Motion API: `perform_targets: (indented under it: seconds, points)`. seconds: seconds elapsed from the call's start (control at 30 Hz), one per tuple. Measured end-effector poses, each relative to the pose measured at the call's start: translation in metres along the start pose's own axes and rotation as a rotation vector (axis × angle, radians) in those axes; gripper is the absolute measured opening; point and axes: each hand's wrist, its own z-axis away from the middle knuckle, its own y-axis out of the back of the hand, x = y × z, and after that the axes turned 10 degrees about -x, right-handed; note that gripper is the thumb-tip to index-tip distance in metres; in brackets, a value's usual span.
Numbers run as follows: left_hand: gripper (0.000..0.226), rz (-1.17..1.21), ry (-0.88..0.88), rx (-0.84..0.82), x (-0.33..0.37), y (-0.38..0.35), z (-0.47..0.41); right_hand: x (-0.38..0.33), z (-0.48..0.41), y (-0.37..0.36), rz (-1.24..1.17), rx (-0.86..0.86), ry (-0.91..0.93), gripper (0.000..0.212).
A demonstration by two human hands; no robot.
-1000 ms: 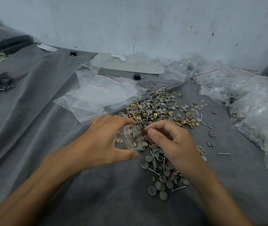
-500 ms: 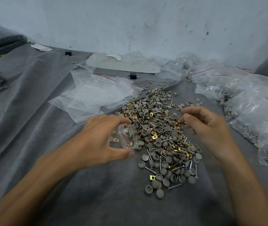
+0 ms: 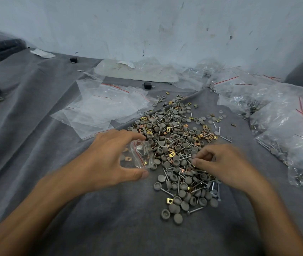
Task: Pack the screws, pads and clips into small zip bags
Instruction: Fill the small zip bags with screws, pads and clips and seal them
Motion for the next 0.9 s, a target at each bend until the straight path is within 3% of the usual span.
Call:
perform_targets:
  seconds: [0.33, 0.57, 0.7, 0.9]
  points:
    - [0.078, 0.003, 0.002, 0.000, 0.001, 0.001, 0.000, 0.002, -0.003, -0.003, 0.034, -0.031, 0.027, 0.014]
    - [0.079, -0.006, 0.008, -0.015, 0.001, 0.000, 0.000, 0.000, -0.004, -0.003, -0.180, 0.110, 0.097, 0.020]
    - [0.078, -0.008, -0.010, -0.005, 0.003, -0.001, 0.000, -0.015, -0.002, -0.005, -0.425, 0.162, 0.168, 0.016]
    - [0.079, -0.029, -0.007, 0.000, 0.006, -0.003, -0.002, -0.052, 0.006, -0.032, -0.650, 0.060, 0.333, 0.005]
